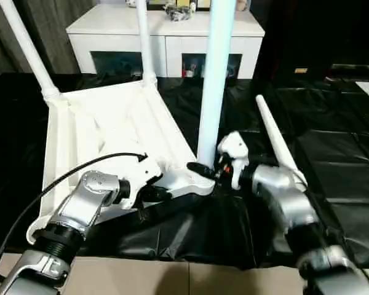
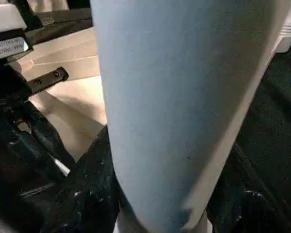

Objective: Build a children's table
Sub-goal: Rotate leg to tighten

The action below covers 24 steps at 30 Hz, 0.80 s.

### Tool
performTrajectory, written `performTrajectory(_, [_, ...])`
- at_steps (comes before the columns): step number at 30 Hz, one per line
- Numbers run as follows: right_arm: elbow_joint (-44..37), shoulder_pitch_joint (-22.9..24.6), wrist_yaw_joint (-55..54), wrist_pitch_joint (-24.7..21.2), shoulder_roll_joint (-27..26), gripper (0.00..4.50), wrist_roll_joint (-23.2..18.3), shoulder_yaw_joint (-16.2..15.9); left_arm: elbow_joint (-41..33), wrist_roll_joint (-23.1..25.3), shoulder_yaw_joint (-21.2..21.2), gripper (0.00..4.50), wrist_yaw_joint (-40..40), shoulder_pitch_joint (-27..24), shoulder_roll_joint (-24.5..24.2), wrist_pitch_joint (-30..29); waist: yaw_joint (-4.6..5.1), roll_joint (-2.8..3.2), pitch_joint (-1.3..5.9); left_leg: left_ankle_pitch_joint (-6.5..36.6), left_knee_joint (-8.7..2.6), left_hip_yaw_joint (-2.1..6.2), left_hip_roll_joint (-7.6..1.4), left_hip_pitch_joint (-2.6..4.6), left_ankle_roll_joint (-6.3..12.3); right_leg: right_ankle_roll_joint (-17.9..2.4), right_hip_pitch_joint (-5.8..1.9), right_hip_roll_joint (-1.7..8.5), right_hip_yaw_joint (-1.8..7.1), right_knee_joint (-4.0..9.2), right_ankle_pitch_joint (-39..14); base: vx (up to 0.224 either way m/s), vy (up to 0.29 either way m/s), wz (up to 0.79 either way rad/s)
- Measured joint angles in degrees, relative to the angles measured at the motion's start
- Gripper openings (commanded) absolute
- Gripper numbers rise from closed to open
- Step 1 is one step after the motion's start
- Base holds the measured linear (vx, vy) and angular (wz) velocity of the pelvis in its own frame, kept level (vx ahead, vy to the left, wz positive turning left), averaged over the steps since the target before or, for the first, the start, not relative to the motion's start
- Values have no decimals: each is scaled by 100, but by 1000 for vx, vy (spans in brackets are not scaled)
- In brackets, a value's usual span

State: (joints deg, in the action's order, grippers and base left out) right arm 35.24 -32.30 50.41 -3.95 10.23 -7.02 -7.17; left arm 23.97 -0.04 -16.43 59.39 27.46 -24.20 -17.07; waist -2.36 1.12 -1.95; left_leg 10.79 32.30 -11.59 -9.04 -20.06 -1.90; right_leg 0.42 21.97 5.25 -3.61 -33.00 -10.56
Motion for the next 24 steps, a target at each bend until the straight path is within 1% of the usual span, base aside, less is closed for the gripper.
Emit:
performTrajectory(3, [177,-111,103,-28,40,186,-16,53,3,28,1,0,-27,2,-23,2,3,-1,2,0,3,0,0,0,0,0,0,0,0,0,0,0,0,0])
performTrajectory(13, [423,-207,131,-28,14,186,-9,39,93,28,2,0,-11,17,-39,35,16,-2,9,0,6,1,0,13,0,0,1,0,0,0,0,0,0,0])
performTrajectory(16, [582,-308,-70,-3,-88,186,4,37,160,28,29,0,-22,24,-60,57,45,-3,10,0,6,6,0,24,0,0,12,0,-3,1,0,0,0,0])
performTrajectory(18, [753,-396,-550,48,-274,186,18,118,240,73,42,0,-176,71,-37,34,80,-2,6,0,8,21,1,31,0,2,18,0,-12,4,-3,0,0,0])
performTrajectory(20, [909,-478,-1036,61,-420,186,46,191,334,146,43,0,-399,161,69,-47,95,8,-4,1,8,54,5,35,-1,3,21,0,-35,24,-7,0,0,0])
performTrajectory(21, [1090,-574,-1516,82,-528,186,73,273,407,226,62,0,-681,240,261,-169,122,19,-10,1,7,75,7,40,-1,4,17,-1,-55,51,-8,0,0,0])
performTrajectory(22, [1172,-604,-1695,81,-546,186,87,288,409,255,59,0,-798,259,341,-206,150,27,-16,1,5,101,8,37,-1,4,5,-1,-81,91,-8,0,0,0])
performTrajectory(23, [1234,-666,-1858,88,-575,186,89,311,454,260,68,0,-935,288,437,-288,192,45,-25,2,2,136,9,35,-1,4,-14,-1,-126,132,-27,0,0,0])
performTrajectory(24, [1352,-736,-2234,111,-650,186,113,402,574,274,88,0,-1200,402,688,-435,205,85,-40,2,0,181,9,32,-1,1,-45,2,-189,179,-62,0,0,0])
